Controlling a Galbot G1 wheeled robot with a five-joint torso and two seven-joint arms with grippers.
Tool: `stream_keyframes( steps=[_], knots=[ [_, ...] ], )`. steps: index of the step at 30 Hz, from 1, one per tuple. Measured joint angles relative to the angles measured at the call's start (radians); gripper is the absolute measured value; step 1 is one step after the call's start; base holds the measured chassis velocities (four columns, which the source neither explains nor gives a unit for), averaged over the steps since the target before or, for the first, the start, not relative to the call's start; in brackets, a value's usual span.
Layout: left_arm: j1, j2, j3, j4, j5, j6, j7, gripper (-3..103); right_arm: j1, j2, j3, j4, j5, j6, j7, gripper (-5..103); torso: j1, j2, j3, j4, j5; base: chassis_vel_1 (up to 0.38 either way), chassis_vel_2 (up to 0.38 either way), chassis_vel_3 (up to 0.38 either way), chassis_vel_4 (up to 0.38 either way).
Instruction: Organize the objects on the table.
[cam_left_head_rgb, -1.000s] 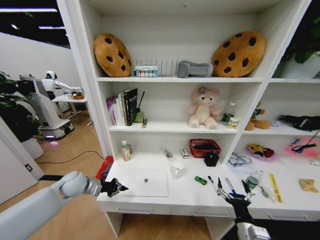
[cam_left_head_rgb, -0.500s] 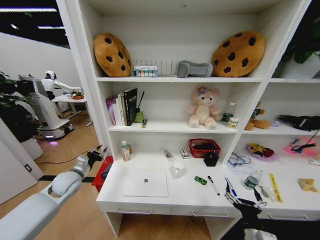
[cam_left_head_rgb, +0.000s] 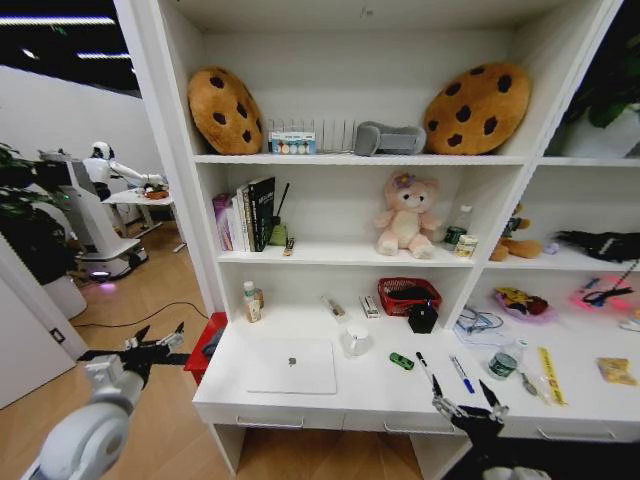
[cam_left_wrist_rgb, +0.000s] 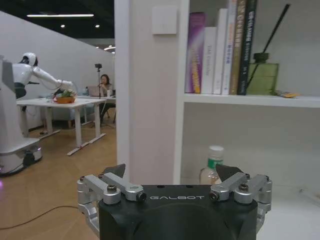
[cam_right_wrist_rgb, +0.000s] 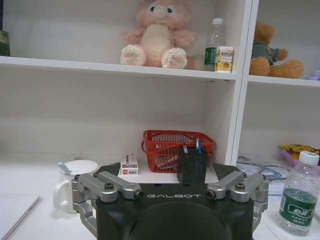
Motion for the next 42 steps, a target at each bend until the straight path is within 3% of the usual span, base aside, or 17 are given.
stream_keyframes(
  steps=[1, 6, 12, 23, 27, 34, 39, 42],
  knots=[
    [0.025, -0.024, 0.011, -0.040, 0.040, -0.004, 0.018, 100, -0.003, -0.005, 0.004, 0.003, -0.002, -0.003, -0.006, 100, 0.000, 0.000, 0.000, 0.0001, 0.0001, 0.000, 0.000, 0.000, 0.000],
    [0.051, -0.050, 0.022, -0.098, 0.066, -0.005, 0.025, 100, -0.004, -0.009, 0.006, 0.007, -0.013, -0.003, -0.008, 100, 0.000, 0.000, 0.000, 0.0000, 0.0002, 0.000, 0.000, 0.000, 0.000],
    [0.074, -0.056, 0.002, -0.102, 0.178, -0.079, 0.097, 100, 0.006, -0.009, -0.003, 0.014, -0.061, 0.002, 0.029, 100, 0.000, 0.000, 0.000, -0.0001, -0.0001, 0.000, 0.000, 0.000, 0.000],
    [0.086, -0.052, 0.005, -0.106, 0.179, -0.066, 0.098, 100, 0.014, -0.011, -0.012, 0.001, -0.078, 0.047, -0.005, 100, 0.000, 0.000, 0.000, -0.0001, -0.0001, 0.000, 0.000, 0.000, 0.000],
    [0.084, -0.050, 0.007, -0.106, 0.178, -0.065, 0.096, 100, 0.049, 0.005, -0.021, -0.047, -0.113, 0.071, 0.020, 100, 0.000, 0.000, 0.000, 0.0000, -0.0001, 0.000, 0.000, 0.000, 0.000],
    [0.083, -0.049, 0.008, -0.104, 0.177, -0.064, 0.095, 100, 0.059, -0.019, -0.060, -0.108, -0.086, -0.011, -0.031, 100, 0.000, 0.000, 0.000, 0.0000, -0.0001, 0.000, 0.000, 0.000, 0.000],
    [0.082, -0.049, 0.009, -0.103, 0.176, -0.064, 0.095, 100, 0.130, -0.090, -0.106, -0.147, -0.048, -0.061, -0.070, 100, 0.000, 0.000, 0.000, 0.0000, 0.0000, 0.000, 0.000, 0.000, 0.000],
    [0.082, -0.049, 0.009, -0.103, 0.176, -0.064, 0.095, 100, 0.189, -0.150, -0.106, -0.185, 0.032, -0.072, -0.071, 100, 0.000, 0.000, 0.000, 0.0002, 0.0000, 0.000, 0.000, 0.000, 0.000]
  ],
)
